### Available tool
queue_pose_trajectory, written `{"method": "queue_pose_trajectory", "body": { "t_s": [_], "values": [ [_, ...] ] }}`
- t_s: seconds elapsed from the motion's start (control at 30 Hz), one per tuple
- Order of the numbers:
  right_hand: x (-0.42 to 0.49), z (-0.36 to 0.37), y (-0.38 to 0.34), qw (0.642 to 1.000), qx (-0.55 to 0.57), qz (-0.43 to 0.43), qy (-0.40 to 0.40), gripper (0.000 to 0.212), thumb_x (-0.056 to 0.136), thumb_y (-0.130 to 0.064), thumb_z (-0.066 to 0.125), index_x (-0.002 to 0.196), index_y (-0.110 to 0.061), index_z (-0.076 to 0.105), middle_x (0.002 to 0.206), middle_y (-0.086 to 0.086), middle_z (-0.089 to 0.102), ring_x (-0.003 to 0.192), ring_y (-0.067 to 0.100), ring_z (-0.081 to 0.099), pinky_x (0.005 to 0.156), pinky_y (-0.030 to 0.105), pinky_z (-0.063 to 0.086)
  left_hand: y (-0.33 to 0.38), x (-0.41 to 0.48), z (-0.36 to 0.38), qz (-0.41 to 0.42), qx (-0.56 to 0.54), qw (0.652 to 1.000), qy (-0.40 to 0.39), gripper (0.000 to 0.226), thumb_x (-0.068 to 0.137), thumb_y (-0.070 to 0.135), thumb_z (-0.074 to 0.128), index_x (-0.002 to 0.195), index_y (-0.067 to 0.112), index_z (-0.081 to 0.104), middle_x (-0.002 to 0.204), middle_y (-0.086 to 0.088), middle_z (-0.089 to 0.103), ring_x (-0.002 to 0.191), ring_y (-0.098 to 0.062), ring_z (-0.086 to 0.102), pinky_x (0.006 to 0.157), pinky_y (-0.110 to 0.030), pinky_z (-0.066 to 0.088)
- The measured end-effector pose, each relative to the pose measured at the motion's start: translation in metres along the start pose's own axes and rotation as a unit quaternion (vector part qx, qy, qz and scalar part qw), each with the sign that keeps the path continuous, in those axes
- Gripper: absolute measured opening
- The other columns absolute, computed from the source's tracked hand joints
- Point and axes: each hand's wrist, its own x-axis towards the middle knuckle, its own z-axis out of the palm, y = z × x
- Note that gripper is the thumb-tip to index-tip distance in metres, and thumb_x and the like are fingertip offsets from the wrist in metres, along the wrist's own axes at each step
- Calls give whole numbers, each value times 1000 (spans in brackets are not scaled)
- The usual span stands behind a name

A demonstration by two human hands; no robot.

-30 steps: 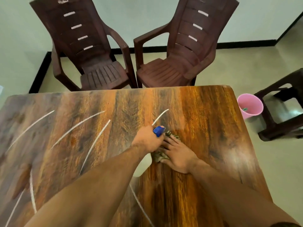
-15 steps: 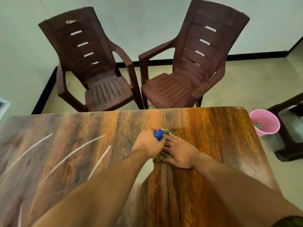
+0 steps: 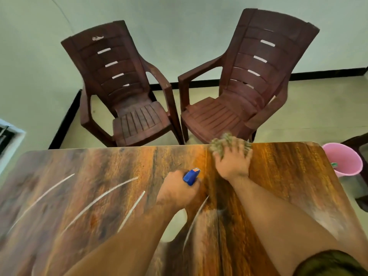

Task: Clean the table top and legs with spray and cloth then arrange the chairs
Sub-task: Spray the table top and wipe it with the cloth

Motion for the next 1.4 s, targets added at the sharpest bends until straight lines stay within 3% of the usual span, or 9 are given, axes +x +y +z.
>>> {"method": "queue_pose_trajectory", "body": {
  "t_s": [0.1, 0.27, 0.5, 0.7, 0.9, 1.07, 1.13, 1.27, 1.4],
  "values": [
    [-8, 1, -57, 996, 37, 75, -17, 71, 100, -57, 20, 159, -20, 10, 168, 7, -5, 152, 35, -12, 118, 63, -7, -9, -13, -15, -23, -5, 1000, 7, 23, 93, 41, 66, 81, 25, 54, 73, 2, 60, 63, -12, 58, 57, -24, 47],
    [-51, 21, -100, 903, -109, -396, -124, 72, 98, -44, 42, 158, -37, 3, 168, -1, -9, 152, 26, -14, 120, 58, -10, -24, -39, -34, -16, 0, 1000, 10, 21, 93, 42, 66, 79, 30, 55, 76, 2, 64, 71, -18, 66, 71, -35, 60],
    [-113, 25, -20, 992, -2, 126, 2, 72, 99, -59, 13, 158, -17, 21, 167, 9, -2, 153, 35, -8, 120, 62, -2, -63, -95, -28, -12, 6, 999, -42, 21, 91, 40, 67, 81, 24, 57, 74, 2, 61, 66, -14, 61, 62, -28, 53],
    [-241, 49, -37, 921, -88, -365, -108, 69, 96, -61, 15, 158, -30, 18, 167, 0, 1, 151, 23, -15, 120, 51, -13, -100, -149, -8, -26, -11, 996, -79, 30, 82, 49, 67, 93, 21, 63, 87, -4, 70, 79, -21, 70, 77, -44, 61],
    [-293, 59, -23, 991, 10, 117, -68, 69, 101, -57, 11, 160, -21, 15, 167, 5, -10, 152, 28, -15, 122, 53, -6, -141, -195, -8, -10, -1, 993, -115, 30, 87, 51, 65, 99, 24, 61, 89, 0, 67, 80, -16, 68, 81, -39, 61],
    [-401, 102, -32, 966, -58, -248, -47, 62, 101, -60, 23, 158, -36, 15, 167, 0, 12, 153, 21, -6, 120, 49, -2, -159, -234, -1, 32, 44, 992, -116, 27, 86, 49, 64, 80, 23, 57, 75, 0, 61, 70, -18, 61, 69, -35, 54],
    [-434, 113, -5, 980, -66, -188, -18, 63, 100, -63, 20, 158, -39, 15, 167, -4, 10, 153, 17, -6, 121, 46, -2, -170, -254, 4, 35, 57, 990, -124, 30, 88, 50, 64, 92, 20, 61, 82, -1, 62, 76, -17, 62, 73, -35, 54],
    [-481, 129, -27, 957, 44, 286, 5, 67, 102, -55, 15, 159, -22, 19, 167, 6, -5, 153, 28, -10, 122, 54, -3, -189, -287, 17, 43, 44, 987, -152, 23, 92, 43, 65, 85, 23, 54, 76, 0, 55, 71, -15, 58, 73, -35, 55],
    [-536, 165, -68, 1000, 7, -12, 8, 62, 101, -54, 30, 157, -29, 20, 166, 3, 11, 153, 27, 0, 120, 51, -1, -208, -315, 26, 65, 70, 980, -172, 26, 85, 46, 66, 83, 21, 57, 76, -1, 62, 70, -18, 63, 68, -34, 57]
  ]
}}
